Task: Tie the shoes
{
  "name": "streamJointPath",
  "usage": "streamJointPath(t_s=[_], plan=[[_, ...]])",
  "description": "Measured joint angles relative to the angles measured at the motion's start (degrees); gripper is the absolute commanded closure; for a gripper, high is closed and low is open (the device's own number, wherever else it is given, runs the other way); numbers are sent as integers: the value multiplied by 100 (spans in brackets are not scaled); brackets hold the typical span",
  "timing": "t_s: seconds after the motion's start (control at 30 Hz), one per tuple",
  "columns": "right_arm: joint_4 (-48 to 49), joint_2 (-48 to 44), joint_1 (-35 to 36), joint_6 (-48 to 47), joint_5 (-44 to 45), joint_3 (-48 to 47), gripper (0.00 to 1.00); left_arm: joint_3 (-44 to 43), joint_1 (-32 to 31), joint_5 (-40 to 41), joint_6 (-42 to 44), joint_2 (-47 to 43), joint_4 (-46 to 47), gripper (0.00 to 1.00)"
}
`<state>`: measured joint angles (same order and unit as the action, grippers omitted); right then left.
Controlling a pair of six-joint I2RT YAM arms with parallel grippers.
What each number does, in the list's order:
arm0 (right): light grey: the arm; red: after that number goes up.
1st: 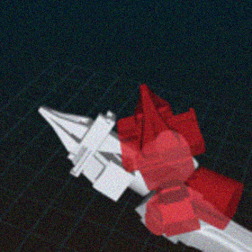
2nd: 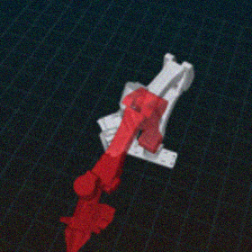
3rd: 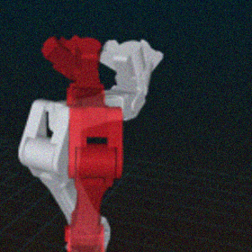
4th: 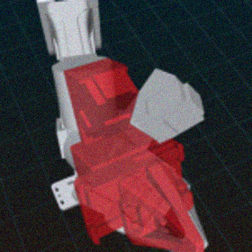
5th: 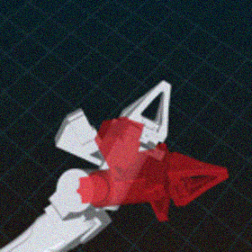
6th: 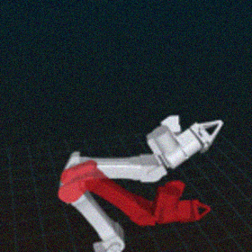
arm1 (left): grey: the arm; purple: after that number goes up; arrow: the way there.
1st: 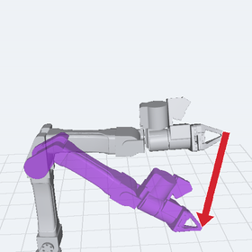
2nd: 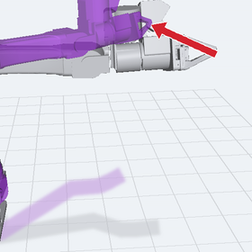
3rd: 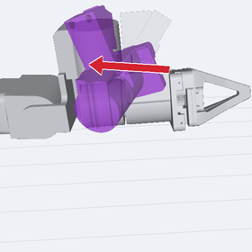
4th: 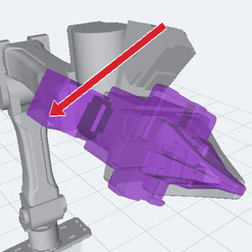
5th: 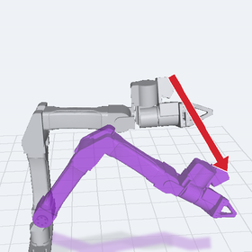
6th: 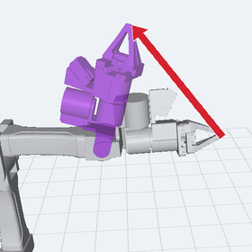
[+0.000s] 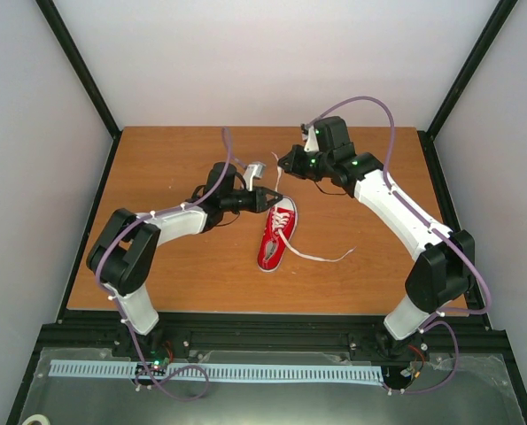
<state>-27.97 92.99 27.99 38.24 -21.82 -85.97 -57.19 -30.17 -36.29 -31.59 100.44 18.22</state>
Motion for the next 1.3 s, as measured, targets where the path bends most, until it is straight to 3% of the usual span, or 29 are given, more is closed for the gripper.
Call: streamJointPath(t_s=[0.07, 0.13, 0.3, 0.37, 0.6, 0.8, 0.97, 1.17, 1.3], plan=[[-28, 0, -7, 0, 74, 9, 97, -11, -11, -39, -48, 0, 13, 99], [-55, 0, -15, -13, 199, 48, 86, -11, -13, -39, -37, -11, -11, 99], [-487, -2, -210, -280, 636, 98, 23, 13, -13, -44, 2, -240, -413, 99], [-638, -94, -348, -402, 929, 223, 15, 15, -13, -76, 46, -398, -684, 99], [-1351, -1366, -1005, -623, 1537, 1458, 15, 22, -13, -168, 223, -715, -1694, 99], [-1635, -2179, -1043, -223, 1692, 3084, 17, 28, -13, -278, 433, -726, -2282, 99], [-1836, -2192, -1038, -81, 1836, 3753, 23, 192, -13, -334, 544, -833, -2382, 99], [-1462, -2033, -1034, -44, 1875, 4100, 42, 354, -13, -282, 647, -1086, -2483, 99], [-1113, -1635, -1034, -59, 1847, 4288, 49, 369, -13, -184, 660, -1272, -2492, 99]])
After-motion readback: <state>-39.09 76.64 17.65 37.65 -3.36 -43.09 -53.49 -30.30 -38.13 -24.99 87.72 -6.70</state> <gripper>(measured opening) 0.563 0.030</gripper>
